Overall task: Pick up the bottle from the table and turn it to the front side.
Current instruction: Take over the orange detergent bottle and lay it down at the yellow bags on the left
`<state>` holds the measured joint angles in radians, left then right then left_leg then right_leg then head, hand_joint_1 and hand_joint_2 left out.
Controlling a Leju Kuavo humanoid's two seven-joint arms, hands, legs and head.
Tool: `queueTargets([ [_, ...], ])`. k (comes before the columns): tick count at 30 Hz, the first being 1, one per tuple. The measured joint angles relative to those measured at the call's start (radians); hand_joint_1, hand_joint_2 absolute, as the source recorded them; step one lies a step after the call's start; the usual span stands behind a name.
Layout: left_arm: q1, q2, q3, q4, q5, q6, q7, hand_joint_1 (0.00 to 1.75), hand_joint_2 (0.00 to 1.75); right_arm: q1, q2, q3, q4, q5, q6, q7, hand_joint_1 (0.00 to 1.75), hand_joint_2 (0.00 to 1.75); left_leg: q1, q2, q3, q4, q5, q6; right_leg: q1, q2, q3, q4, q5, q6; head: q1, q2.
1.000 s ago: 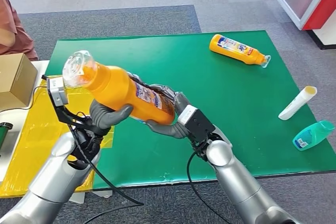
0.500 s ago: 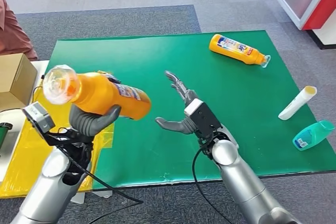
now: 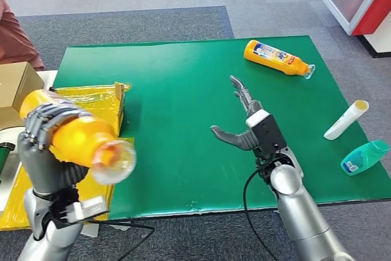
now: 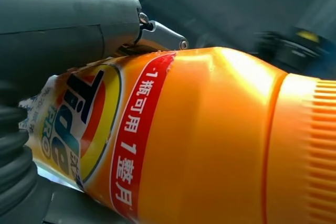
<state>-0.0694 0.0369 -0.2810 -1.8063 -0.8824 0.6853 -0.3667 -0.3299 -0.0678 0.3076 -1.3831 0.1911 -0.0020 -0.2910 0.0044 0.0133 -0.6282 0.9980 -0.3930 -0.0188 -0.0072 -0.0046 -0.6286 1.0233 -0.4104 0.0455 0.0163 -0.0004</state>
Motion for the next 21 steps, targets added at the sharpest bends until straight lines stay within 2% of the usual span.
queueTargets([
  [5,0.042,0.000,0.041,0.017,-0.409,-0.009,0.240,1.75,1.75,-0.007,-0.008,-0.021,-0.039,0.001,0.014,0.015,0.00,1.75,0.000,0.000,0.000,0.000,0.000,0.000,0.000,0.000,0.000,0.000,0.000,0.000,0.000,0.000],
  [10,0.051,0.054,0.046,0.074,-0.576,-0.097,0.413,1.75,1.75,-0.014,-0.016,-0.036,-0.086,0.000,0.037,0.035,0.00,1.75,0.000,0.000,0.000,0.000,0.001,-0.001,0.000,0.000,-0.001,0.000,0.000,0.000,0.000,0.000],
  [16,0.052,0.120,0.046,0.131,-0.614,-0.164,0.454,1.75,1.75,-0.021,-0.017,-0.043,-0.118,-0.001,0.054,0.045,0.00,1.75,0.000,0.000,0.000,0.000,0.000,-0.001,0.001,0.000,-0.001,0.000,0.000,0.000,0.000,0.000],
  [21,0.046,0.163,0.045,0.158,-0.559,-0.350,0.485,1.75,1.75,-0.020,-0.017,-0.045,-0.136,0.003,0.063,0.046,0.00,1.75,0.000,0.000,0.000,0.000,0.000,-0.001,0.001,0.000,-0.001,0.000,0.000,0.000,0.000,0.000],
])
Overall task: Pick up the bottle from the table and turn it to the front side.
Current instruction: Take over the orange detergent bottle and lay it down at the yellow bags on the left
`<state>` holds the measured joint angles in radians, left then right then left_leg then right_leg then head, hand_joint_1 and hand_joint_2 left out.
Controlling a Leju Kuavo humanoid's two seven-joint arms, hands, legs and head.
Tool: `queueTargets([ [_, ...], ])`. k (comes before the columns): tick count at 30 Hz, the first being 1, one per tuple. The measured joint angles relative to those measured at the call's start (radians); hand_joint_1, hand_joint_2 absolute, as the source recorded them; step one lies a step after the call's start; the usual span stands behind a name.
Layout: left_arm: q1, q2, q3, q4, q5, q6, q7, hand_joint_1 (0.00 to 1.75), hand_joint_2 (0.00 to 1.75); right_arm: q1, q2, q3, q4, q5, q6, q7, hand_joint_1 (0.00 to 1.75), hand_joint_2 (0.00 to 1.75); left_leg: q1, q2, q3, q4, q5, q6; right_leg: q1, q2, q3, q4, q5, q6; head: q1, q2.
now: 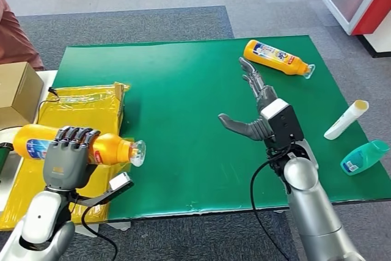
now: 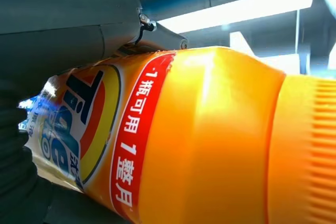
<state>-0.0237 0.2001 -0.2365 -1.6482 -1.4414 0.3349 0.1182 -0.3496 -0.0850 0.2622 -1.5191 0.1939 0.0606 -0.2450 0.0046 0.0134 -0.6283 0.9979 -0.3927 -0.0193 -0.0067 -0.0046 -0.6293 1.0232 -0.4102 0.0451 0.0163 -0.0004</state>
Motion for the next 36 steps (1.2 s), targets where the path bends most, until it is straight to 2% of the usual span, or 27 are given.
queueTargets([
  [5,-0.036,0.063,0.000,0.034,0.122,-0.159,-0.026,1.75,1.75,0.001,0.000,-0.012,-0.008,0.005,0.012,0.003,0.00,1.75,0.000,0.000,0.000,0.000,0.000,0.000,0.000,0.000,0.000,0.000,0.000,0.000,0.000,0.000],
  [14,-0.114,0.139,-0.005,0.113,0.251,-0.324,-0.030,1.75,1.75,0.001,0.000,-0.031,-0.007,0.019,0.027,-0.002,0.00,1.75,0.000,0.000,0.000,0.000,0.000,-0.001,0.001,0.000,0.000,0.000,0.000,0.000,0.000,0.000],
  [23,-0.166,0.183,-0.009,0.185,0.302,-0.376,-0.031,1.75,1.75,0.000,0.000,-0.032,-0.007,0.027,0.030,-0.003,0.00,1.75,0.000,0.000,0.000,0.000,0.000,-0.001,0.001,0.000,0.000,0.000,0.000,0.000,0.000,0.000],
  [36,-0.219,0.190,-0.024,0.236,0.338,-0.419,-0.020,1.75,1.75,-0.025,0.011,-0.028,-0.008,0.037,0.033,0.023,0.00,1.75,0.000,0.000,0.000,0.000,0.000,-0.001,0.001,0.000,0.000,0.000,0.000,0.000,0.000,0.000],
])
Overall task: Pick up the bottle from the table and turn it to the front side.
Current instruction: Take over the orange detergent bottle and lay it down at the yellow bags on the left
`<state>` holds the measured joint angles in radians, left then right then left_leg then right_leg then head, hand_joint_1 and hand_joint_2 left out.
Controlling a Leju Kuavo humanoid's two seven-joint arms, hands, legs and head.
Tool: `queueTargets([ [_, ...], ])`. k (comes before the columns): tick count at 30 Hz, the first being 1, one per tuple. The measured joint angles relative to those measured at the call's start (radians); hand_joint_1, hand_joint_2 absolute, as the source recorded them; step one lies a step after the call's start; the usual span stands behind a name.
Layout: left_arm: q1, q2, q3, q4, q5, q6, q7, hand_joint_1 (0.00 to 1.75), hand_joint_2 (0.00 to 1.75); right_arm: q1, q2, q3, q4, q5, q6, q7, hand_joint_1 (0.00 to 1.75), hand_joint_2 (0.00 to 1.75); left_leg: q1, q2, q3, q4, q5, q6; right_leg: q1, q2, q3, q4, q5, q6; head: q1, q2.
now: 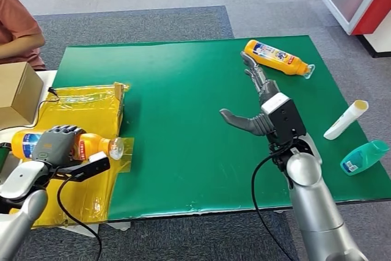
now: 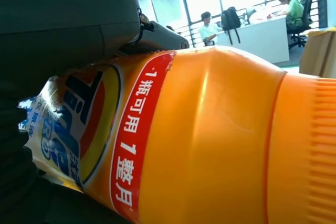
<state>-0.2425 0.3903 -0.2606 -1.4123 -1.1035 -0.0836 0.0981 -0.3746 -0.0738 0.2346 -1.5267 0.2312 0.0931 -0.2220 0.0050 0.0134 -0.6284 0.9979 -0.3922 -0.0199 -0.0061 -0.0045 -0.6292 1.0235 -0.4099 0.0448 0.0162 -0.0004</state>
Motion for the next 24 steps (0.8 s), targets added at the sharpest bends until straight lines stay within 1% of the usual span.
queueTargets([
  [5,-0.002,0.000,-0.007,0.009,0.050,0.001,-0.006,1.75,1.75,-0.012,0.007,0.005,0.000,-0.001,-0.001,0.004,0.00,1.75,0.000,0.000,0.000,0.000,0.000,0.000,0.000,0.000,0.000,0.000,0.000,0.000,0.000,0.000],
  [11,0.007,-0.004,-0.011,0.024,0.102,0.023,-0.039,1.75,1.75,-0.013,0.008,0.007,0.007,-0.002,-0.005,-0.014,0.00,1.75,0.000,0.000,0.000,0.000,0.000,0.000,0.000,0.000,0.000,0.000,0.000,0.000,0.000,0.000],
  [24,-0.005,-0.071,-0.043,0.083,0.090,0.035,-0.047,1.75,1.75,-0.014,0.017,0.009,0.014,0.000,-0.002,-0.024,0.00,1.75,0.000,0.000,0.000,0.000,0.000,0.000,0.000,0.000,0.000,0.000,0.000,0.000,0.000,0.000],
])
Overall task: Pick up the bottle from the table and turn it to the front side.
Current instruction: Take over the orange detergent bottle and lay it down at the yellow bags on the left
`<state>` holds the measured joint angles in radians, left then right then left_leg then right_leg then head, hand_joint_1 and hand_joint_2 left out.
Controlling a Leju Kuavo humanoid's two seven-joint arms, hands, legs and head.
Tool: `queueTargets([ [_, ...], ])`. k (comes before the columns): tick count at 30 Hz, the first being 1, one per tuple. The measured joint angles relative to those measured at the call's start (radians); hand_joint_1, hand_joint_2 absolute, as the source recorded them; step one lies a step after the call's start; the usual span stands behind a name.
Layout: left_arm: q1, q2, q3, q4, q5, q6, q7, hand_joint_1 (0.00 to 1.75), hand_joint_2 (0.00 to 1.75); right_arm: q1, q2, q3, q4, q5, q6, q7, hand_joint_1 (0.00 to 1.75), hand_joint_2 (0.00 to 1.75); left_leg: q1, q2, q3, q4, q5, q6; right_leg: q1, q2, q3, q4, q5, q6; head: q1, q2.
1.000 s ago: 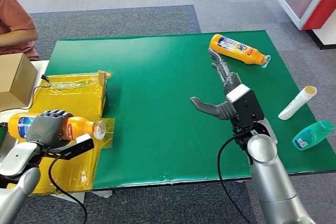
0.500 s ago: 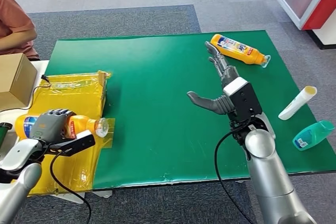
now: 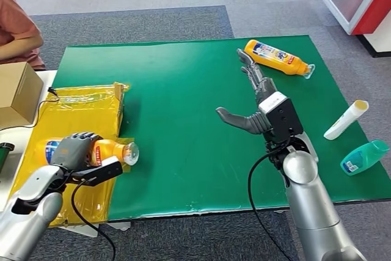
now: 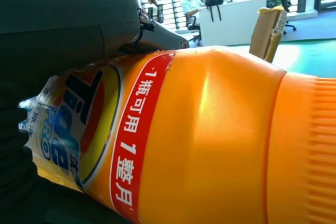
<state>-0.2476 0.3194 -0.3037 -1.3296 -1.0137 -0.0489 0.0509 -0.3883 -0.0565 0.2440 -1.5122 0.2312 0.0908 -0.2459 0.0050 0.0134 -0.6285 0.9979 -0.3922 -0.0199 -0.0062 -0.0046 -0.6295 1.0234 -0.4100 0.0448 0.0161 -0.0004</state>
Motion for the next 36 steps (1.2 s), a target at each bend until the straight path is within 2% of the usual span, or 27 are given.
queueTargets([
  [16,-0.001,-0.043,-0.019,0.043,-0.016,0.037,0.013,1.75,1.75,0.000,0.006,0.005,0.000,0.001,0.002,0.000,0.00,1.75,0.000,0.000,0.000,0.000,0.000,0.000,0.000,0.000,0.000,0.000,0.000,0.000,0.000,0.000],
  [20,-0.001,-0.046,-0.019,0.049,-0.016,0.038,0.014,0.02,1.75,0.000,0.006,0.005,0.000,0.001,0.002,0.000,0.00,1.75,0.000,0.000,0.000,0.000,0.000,0.000,0.000,0.000,0.000,0.000,0.000,0.000,0.000,0.000],
  [36,0.021,-0.066,-0.015,0.049,-0.024,0.071,0.027,0.00,1.75,0.014,0.006,0.004,0.000,0.004,0.003,0.000,0.00,1.75,0.000,0.000,0.000,0.000,0.000,0.000,0.000,0.000,0.000,0.000,0.000,0.000,0.000,0.000],
])
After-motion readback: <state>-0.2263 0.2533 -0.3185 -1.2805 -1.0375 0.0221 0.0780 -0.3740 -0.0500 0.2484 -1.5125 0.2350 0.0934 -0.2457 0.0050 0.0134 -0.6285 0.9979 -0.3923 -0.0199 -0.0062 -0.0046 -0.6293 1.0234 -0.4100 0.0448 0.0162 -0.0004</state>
